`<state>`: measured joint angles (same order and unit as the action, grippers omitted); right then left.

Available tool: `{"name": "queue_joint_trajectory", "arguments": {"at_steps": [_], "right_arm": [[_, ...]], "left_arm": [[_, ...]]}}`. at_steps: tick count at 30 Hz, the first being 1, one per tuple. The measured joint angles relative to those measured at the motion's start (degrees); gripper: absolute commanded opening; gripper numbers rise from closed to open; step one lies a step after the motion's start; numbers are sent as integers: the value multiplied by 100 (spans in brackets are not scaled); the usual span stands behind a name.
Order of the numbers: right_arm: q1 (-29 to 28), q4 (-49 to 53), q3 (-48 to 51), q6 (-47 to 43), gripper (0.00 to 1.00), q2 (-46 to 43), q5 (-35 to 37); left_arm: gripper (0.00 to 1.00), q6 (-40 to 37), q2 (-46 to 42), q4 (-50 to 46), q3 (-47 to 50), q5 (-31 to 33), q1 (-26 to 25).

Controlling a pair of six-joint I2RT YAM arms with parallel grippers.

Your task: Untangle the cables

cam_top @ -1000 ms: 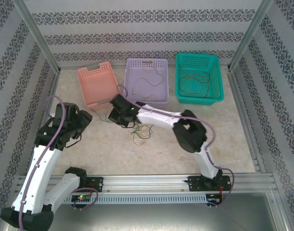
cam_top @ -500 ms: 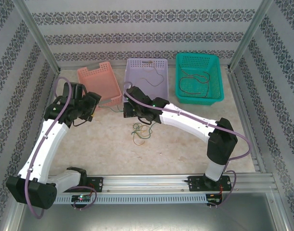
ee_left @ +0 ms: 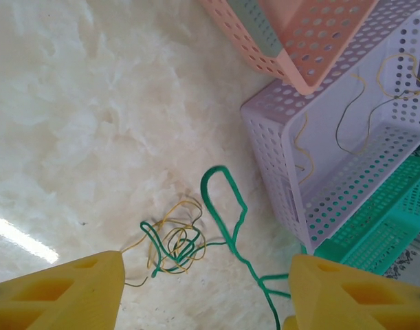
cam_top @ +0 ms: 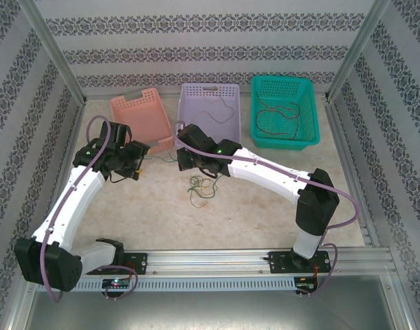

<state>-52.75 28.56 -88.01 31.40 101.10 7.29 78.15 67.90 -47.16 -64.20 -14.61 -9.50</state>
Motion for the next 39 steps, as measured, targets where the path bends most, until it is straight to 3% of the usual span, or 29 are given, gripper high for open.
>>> {"name": "queue_joint_trajectory", "arguments": {"at_steps": [21, 27, 30, 34, 39], "right_arm": [[-39, 2, -17, -31, 0, 0, -2], [-37, 20, -24, -28, 0, 0, 0], [20, 28, -9, -28, 0, -2, -13], [511, -345, 498, -9, 0, -210, -616], [1917, -1147, 1438, 131, 0, -656, -2159]], "left_arm": [[22, 188, 343, 680, 289, -63, -31], [2, 221, 341, 732, 345, -107, -68], [0, 203, 315, 743, 348, -127, -68], [0, 205, 153, 1034, 400, -442, -70], [0, 109, 146, 1880, 525, -1696, -184]]}}
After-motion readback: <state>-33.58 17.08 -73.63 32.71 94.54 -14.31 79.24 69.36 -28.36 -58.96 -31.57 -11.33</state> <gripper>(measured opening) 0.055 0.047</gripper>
